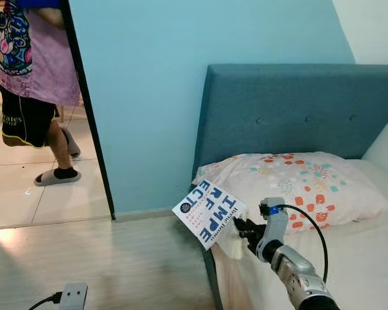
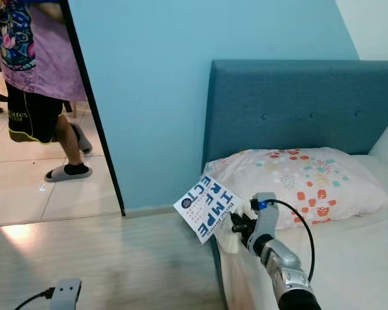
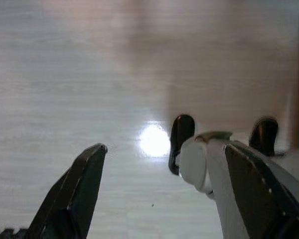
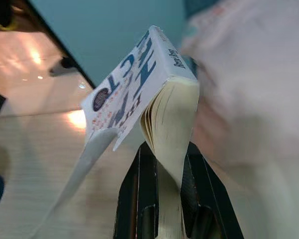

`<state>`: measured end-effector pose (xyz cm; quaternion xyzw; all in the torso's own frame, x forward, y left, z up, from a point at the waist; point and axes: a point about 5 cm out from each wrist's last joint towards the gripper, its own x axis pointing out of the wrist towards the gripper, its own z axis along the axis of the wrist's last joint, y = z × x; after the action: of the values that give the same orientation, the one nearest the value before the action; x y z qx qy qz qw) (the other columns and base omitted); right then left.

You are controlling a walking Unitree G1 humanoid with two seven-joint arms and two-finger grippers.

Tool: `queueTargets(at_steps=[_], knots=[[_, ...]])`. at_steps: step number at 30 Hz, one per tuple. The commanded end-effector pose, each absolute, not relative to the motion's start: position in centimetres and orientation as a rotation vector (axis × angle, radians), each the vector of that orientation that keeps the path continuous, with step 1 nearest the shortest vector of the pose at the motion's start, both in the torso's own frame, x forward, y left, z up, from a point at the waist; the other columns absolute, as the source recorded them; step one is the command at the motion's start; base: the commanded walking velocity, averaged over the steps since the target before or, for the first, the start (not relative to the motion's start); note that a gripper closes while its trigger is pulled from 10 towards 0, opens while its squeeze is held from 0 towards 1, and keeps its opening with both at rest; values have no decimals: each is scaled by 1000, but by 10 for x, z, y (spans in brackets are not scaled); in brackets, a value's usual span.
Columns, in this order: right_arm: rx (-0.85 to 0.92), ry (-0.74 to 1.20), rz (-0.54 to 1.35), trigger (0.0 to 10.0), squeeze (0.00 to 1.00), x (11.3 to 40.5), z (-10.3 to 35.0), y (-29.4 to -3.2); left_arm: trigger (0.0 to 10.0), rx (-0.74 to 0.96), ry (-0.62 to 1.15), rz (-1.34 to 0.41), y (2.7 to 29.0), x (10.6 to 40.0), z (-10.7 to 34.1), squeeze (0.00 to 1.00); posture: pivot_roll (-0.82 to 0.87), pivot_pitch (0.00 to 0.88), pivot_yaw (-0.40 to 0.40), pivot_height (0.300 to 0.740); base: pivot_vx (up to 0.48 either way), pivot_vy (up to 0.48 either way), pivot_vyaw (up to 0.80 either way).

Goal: Clean up the room

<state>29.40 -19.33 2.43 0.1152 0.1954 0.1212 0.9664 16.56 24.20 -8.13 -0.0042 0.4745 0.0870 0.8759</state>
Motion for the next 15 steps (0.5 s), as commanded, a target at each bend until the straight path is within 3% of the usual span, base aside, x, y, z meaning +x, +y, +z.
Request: queueTargets(at_steps=[1,15], knots=[[242,398,193,10000,0,292,24,-205,10000,-12,1021,168,239,160,-85,0,32,2,-51,735,0,0,0],[611,565,56,10000,0,276,-2,-213,10000,0,1007,188,241,161,-84,0,35,7,-49,730,0,0,0]])
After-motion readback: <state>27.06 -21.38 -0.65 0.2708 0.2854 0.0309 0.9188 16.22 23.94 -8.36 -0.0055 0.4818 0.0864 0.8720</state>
